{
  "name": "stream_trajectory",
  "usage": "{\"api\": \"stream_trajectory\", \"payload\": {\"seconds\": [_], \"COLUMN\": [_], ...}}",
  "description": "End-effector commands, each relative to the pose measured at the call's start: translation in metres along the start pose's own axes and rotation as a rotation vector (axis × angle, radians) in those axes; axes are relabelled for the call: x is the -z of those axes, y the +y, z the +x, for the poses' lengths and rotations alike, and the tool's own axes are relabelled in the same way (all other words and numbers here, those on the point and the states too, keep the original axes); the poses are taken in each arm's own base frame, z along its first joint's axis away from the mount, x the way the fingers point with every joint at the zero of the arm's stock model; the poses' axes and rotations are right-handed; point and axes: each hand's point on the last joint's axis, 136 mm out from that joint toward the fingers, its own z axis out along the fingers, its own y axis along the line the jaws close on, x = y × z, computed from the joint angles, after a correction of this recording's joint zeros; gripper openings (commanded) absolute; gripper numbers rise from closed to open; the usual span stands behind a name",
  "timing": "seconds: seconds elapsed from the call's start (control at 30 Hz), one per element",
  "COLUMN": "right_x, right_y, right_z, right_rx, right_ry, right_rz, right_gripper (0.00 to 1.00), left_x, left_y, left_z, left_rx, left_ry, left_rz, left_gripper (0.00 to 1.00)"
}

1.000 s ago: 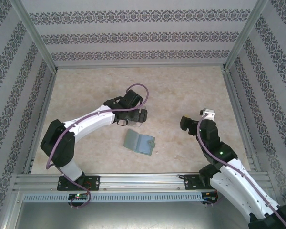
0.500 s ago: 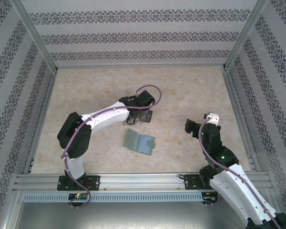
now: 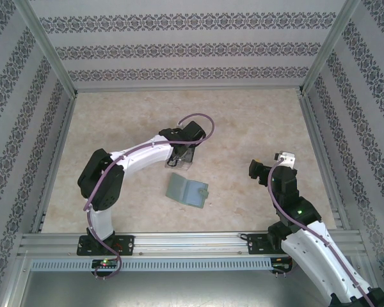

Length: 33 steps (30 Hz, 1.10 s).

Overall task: Put the credit cards into the card holder
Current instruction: Pick up the credit card from the storage box.

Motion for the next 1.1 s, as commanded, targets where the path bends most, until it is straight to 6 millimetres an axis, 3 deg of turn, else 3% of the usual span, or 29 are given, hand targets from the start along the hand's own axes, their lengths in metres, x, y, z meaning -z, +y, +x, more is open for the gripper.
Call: {"api": "stream_trajectory", "payload": {"seconds": [0.0,0.27,0.33,0.53,0.67,1.07], "right_x": [0.000,-0.001,-0.002,-0.002,-0.002,-0.007], "right_y": [-0.002,-0.005,-0.005,-0.007,-0.006,-0.002], "right_z": [0.002,0.004,0.005,0.006,0.006,0.009], "right_rx": [-0.007,-0.019,-0.020,-0.025,-0.027,-0.027], "right_ry": [0.002,0.006,0.001,0.004,0.010,0.034], "right_rz": [0.000,0.012,0.007,0.017,0.017,-0.001], "right_gripper": [0.98,0.98,0.98,0.98,0.98,0.98], "left_x": [-0.012,-0.030,-0.028,-0.014,-0.005,-0.006], "left_y": [0.008,0.020,0.023,0.045,0.056,0.053], "left_z": [0.009,0.012,0.010,-0.002,-0.009,-0.012], "left_rx": [-0.006,-0.004,-0.006,-0.007,-0.028,-0.043], "left_ry": [0.027,0.049,0.045,-0.012,-0.051,-0.039], "left_rz": [-0.008,-0.043,-0.059,-0.167,-0.223,-0.217], "left_gripper": [0.62,0.54,0.48,0.47,0.39,0.32]}}
